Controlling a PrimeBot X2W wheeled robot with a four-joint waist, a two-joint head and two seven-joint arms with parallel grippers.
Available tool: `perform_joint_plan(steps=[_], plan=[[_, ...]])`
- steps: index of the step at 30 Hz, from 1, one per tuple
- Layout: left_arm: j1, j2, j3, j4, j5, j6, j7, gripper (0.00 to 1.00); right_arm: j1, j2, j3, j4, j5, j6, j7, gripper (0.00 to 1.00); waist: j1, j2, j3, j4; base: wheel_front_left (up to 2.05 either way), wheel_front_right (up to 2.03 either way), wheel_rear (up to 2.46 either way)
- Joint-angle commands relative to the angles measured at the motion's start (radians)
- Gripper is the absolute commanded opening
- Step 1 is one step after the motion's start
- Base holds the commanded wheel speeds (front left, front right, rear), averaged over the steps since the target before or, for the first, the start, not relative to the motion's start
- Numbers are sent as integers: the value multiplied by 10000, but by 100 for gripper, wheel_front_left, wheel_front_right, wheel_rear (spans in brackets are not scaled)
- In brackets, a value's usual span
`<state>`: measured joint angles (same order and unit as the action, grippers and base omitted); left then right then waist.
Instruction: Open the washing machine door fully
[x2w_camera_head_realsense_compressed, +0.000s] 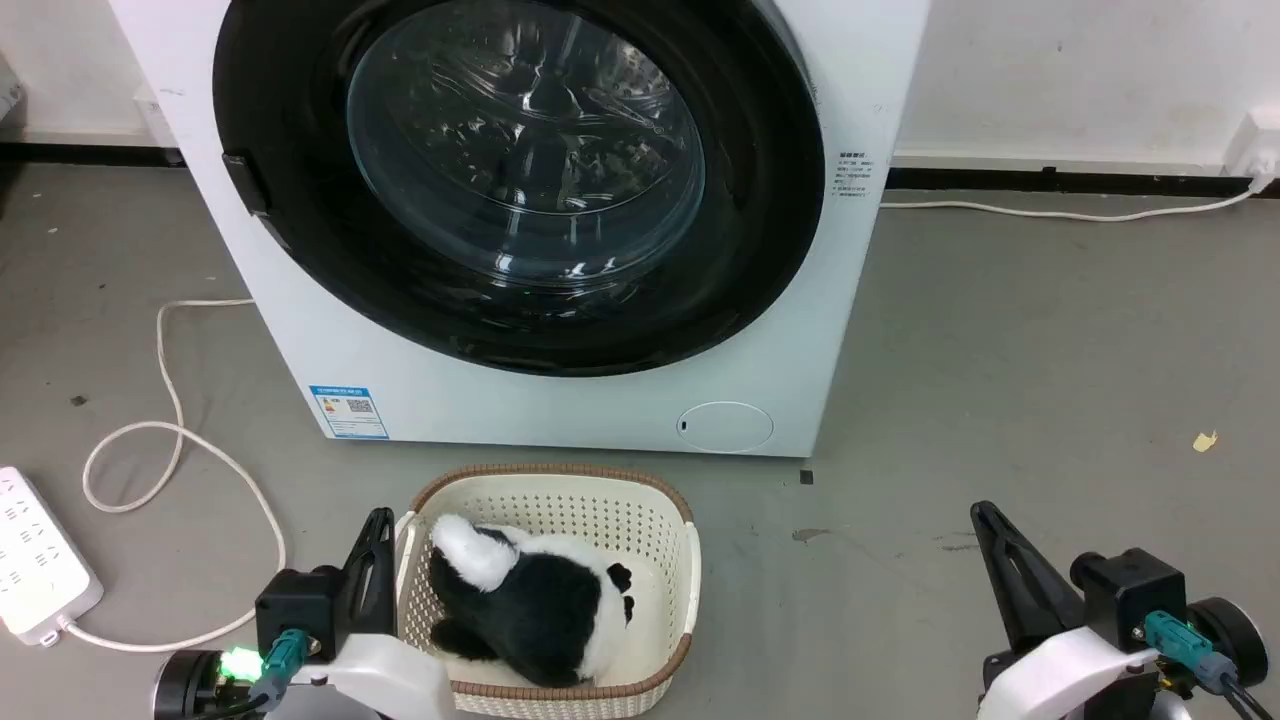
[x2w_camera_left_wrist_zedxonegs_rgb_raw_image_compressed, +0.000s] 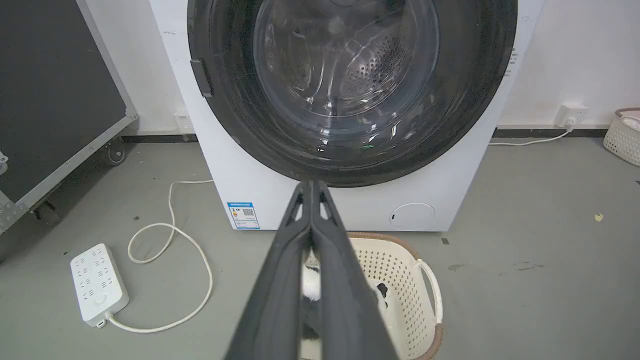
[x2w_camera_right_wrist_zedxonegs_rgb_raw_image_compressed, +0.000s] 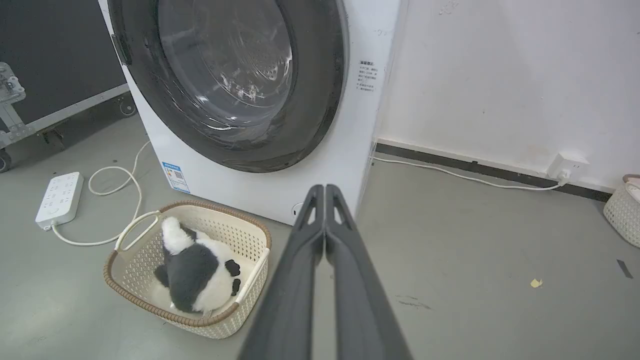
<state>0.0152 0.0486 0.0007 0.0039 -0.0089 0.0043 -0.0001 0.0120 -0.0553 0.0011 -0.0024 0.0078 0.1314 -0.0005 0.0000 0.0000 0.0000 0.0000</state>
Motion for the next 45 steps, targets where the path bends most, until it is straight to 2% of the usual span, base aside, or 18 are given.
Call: perform_joint_plan(steps=[1,34,35,45], plan=[[-152,16,-7,-39,89,-43,1,0,-120,51,-11,24,-78,-7,5,0,0,0,0,0,0,0,0],[-152,16,-7,-39,89,-43,1,0,-120,51,-11,24,-78,-7,5,0,0,0,0,0,0,0,0],[2,0,-6,0,-8,2,-1,100,1,0,-4,-2,5,0,-1,100,0,0,0,0,0,0,0],[8,1,-52,38,-23,23,-121,100,37,1,-10,-27,127,1,-121,100,0,0,4,1,0,0,0]])
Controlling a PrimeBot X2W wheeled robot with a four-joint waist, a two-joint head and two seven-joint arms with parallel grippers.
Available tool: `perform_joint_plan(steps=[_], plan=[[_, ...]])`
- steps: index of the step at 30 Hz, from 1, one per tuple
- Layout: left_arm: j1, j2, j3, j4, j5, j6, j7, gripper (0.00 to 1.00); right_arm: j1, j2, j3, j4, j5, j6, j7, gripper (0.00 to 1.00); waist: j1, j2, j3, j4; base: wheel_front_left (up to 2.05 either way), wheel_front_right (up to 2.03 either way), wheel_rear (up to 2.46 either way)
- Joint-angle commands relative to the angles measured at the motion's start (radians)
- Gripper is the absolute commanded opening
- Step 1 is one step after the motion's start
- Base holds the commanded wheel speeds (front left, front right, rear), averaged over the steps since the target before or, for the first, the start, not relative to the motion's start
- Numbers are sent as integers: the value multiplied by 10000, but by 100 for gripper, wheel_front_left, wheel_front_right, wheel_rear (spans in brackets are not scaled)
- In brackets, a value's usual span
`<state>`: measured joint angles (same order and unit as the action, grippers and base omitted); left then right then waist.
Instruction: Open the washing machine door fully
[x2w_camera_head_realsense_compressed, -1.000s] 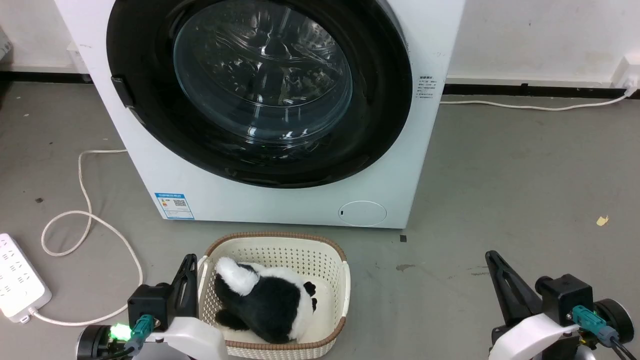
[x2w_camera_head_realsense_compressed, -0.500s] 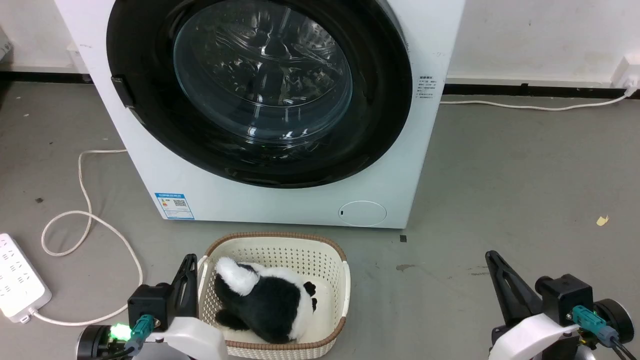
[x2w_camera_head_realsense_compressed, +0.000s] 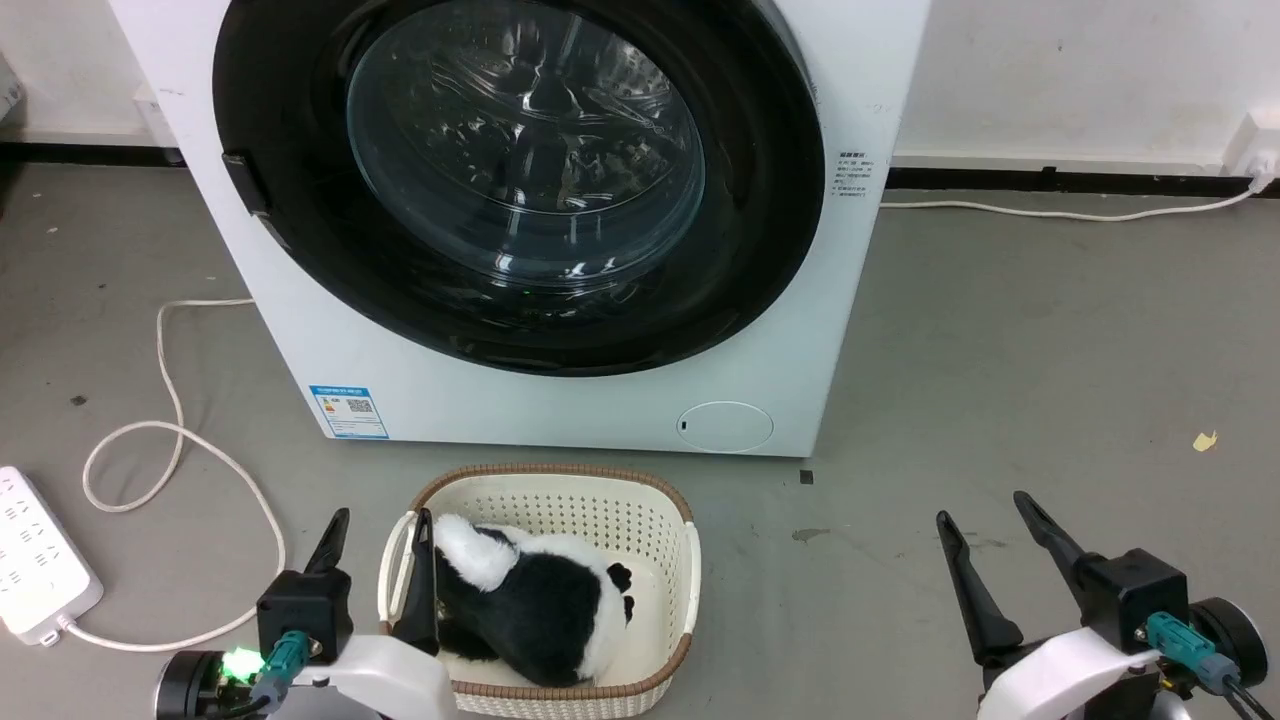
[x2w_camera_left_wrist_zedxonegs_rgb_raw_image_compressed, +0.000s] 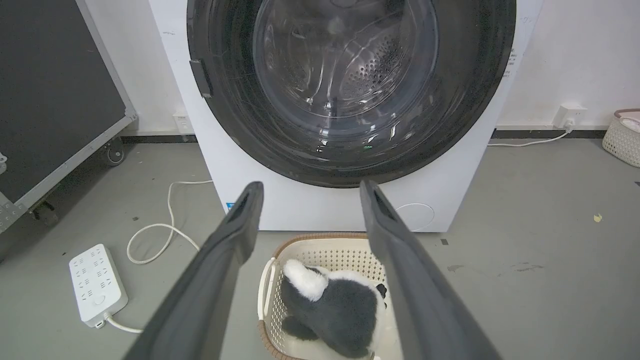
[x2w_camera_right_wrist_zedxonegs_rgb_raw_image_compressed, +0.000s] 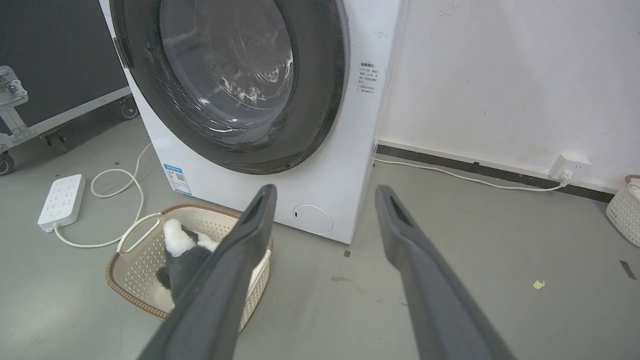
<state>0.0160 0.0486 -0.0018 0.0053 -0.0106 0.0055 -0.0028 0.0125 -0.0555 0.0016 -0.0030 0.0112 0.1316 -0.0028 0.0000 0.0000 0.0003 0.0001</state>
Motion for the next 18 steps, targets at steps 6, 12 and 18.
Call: perform_joint_plan(steps=[6,12,18], plan=[[3,2,-87,45,-15,26,-220,100,67,5,-39,-69,166,-1,-224,100,0,0,14,14,0,0,0],[-18,2,-154,47,-25,44,-346,100,75,8,-69,-112,215,-1,-349,100,0,0,90,57,0,0,0],[-101,3,-232,34,-44,71,-471,100,-29,-1,-55,-215,160,-2,-475,100,0,0,288,160,0,0,0]])
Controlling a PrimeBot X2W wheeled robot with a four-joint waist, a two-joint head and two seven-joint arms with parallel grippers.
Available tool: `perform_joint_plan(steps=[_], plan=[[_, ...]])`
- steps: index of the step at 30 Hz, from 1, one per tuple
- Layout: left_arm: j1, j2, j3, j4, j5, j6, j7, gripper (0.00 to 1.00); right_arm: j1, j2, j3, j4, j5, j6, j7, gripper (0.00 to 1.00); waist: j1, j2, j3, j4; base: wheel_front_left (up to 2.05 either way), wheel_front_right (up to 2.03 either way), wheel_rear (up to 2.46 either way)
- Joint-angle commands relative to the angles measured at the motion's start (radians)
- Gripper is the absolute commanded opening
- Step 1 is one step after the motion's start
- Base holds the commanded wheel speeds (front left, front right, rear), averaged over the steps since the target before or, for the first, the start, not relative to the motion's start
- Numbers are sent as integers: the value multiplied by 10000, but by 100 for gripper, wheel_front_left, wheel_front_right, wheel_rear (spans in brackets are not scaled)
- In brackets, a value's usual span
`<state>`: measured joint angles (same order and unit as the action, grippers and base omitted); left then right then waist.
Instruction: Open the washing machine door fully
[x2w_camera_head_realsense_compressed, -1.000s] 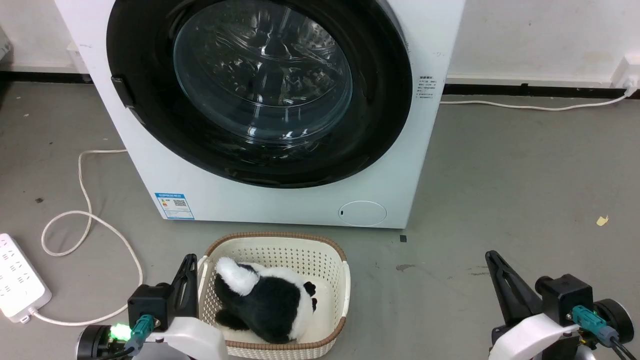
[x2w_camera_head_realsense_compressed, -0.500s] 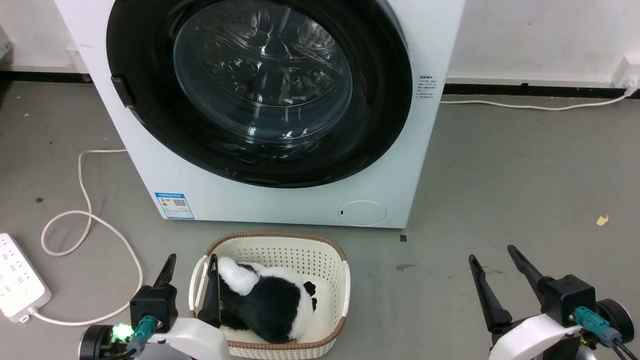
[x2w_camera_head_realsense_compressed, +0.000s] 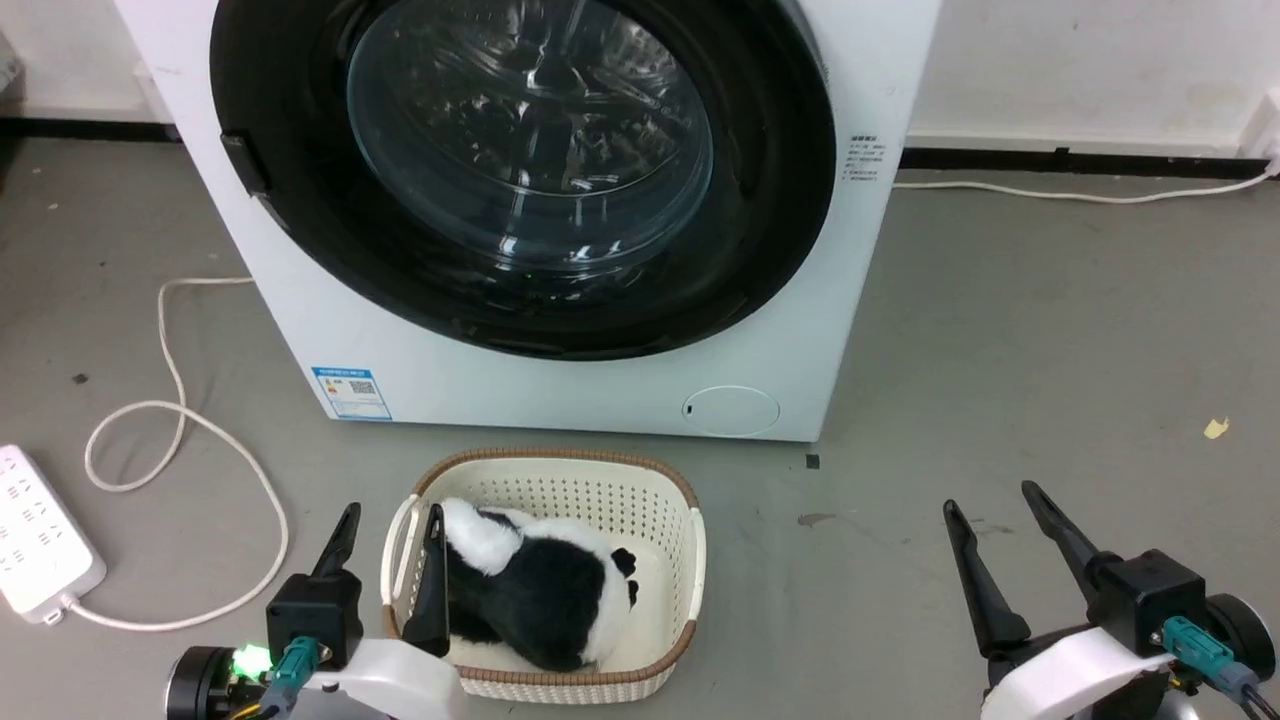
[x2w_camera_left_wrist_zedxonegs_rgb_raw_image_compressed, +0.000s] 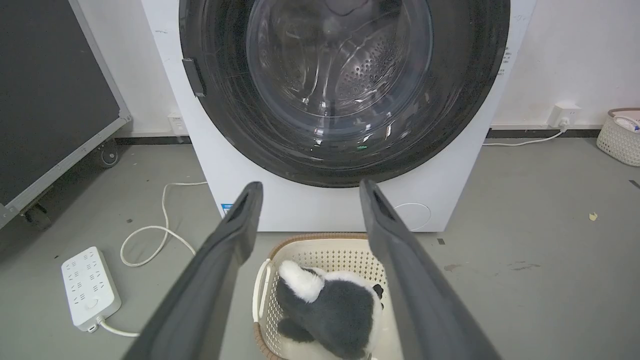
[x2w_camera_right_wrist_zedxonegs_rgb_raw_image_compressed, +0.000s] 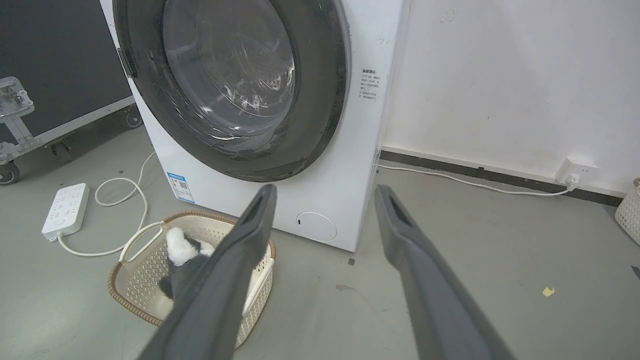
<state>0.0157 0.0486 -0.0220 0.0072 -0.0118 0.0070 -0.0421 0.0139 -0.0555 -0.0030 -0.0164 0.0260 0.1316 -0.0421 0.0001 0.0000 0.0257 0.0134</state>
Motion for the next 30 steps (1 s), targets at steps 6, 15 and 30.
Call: perform_joint_plan(steps=[6,15,30], plan=[[-256,4,-149,-40,-73,103,-203,100,-287,-133,-80,-144,102,-2,-206,100,-1,0,337,197,0,0,0],[-647,5,-434,-247,-181,243,-434,100,-1294,-700,-92,-313,361,-3,-150,100,-1,0,1042,574,0,0,0],[-1166,7,-869,-414,-373,508,-747,100,-3238,-1236,-272,-235,1412,-4,357,0,-1,0,2082,939,0,0,0]])
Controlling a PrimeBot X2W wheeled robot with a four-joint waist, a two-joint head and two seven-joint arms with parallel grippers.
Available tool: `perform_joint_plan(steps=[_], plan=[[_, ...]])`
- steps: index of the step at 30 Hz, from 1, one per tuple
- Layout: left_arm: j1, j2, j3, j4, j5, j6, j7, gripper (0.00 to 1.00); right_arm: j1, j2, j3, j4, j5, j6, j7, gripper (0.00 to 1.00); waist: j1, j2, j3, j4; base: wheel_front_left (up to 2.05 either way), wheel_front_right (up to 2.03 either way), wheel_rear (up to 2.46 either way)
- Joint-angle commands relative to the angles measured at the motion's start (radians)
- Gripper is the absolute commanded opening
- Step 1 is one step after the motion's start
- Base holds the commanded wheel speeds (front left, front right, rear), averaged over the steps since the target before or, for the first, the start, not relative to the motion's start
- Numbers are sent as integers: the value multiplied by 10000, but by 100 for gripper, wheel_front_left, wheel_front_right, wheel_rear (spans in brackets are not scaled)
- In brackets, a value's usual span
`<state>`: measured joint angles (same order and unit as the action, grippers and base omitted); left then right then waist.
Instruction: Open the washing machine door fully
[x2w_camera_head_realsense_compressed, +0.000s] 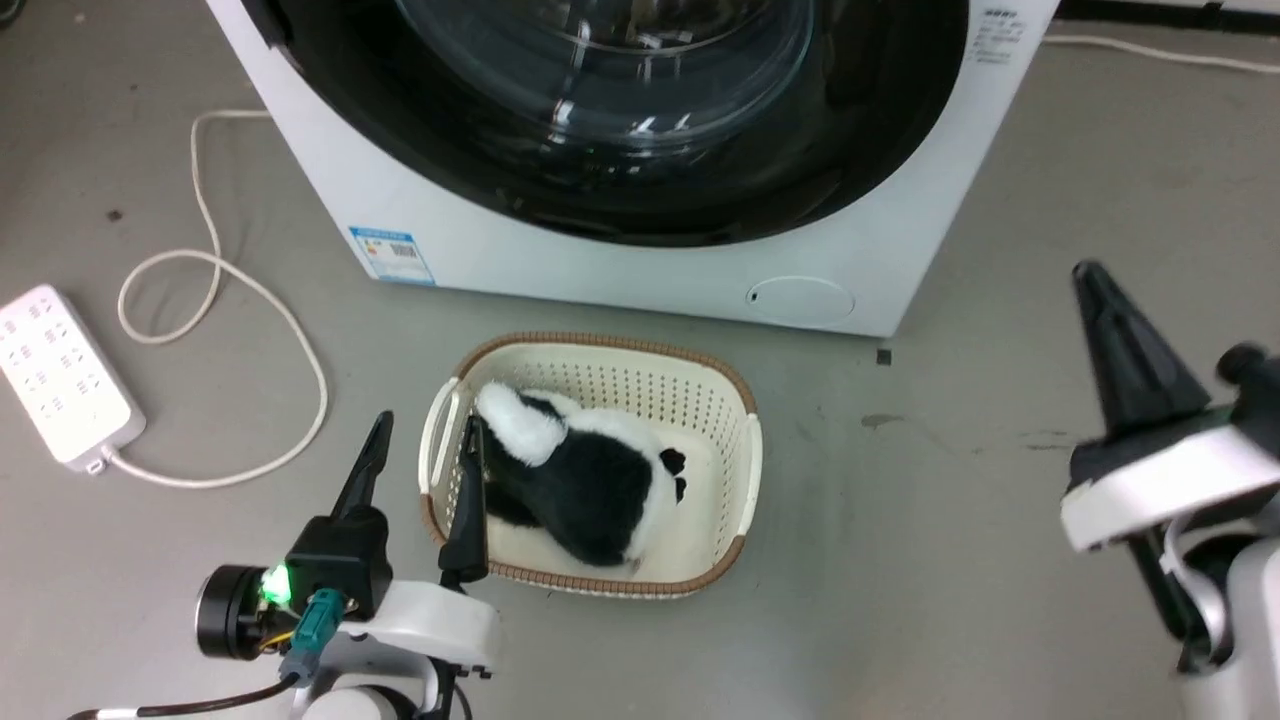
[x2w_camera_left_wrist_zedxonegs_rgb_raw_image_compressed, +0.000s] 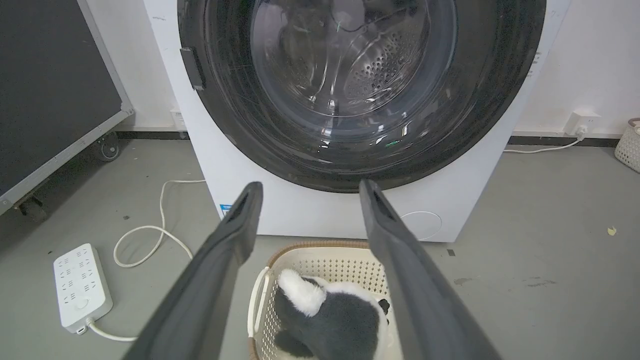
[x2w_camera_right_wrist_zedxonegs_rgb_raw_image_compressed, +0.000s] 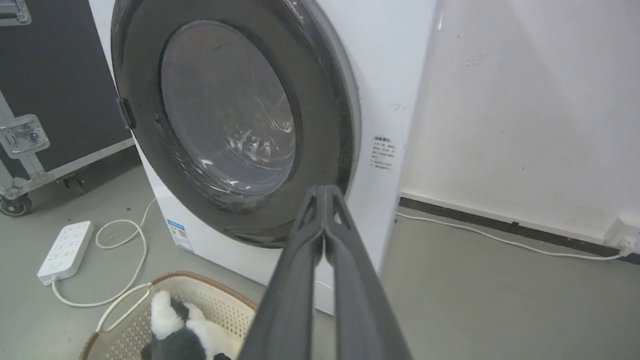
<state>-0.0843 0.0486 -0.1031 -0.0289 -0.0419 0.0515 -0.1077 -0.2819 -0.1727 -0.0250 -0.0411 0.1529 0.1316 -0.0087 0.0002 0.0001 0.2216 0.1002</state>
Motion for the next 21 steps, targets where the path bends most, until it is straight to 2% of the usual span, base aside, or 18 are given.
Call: perform_joint_plan(steps=[1,9,13,21], plan=[[-207,7,-80,-60,-80,69,-112,100,-419,-51,-105,49,278,-4,75,0,-2,-1,191,101,0,0,0],[-467,8,-245,-75,-113,108,-280,100,-1927,40,-585,790,1511,-5,832,0,-2,-1,689,349,0,0,0],[-604,9,-381,-99,-169,160,-405,100,-3370,388,-1439,1744,2268,-5,1578,0,-2,-1,1016,569,0,0,0],[-824,10,-561,-100,-187,161,-551,100,-5089,450,-2357,3102,2672,-6,2238,0,-2,-1,1448,916,0,0,0]])
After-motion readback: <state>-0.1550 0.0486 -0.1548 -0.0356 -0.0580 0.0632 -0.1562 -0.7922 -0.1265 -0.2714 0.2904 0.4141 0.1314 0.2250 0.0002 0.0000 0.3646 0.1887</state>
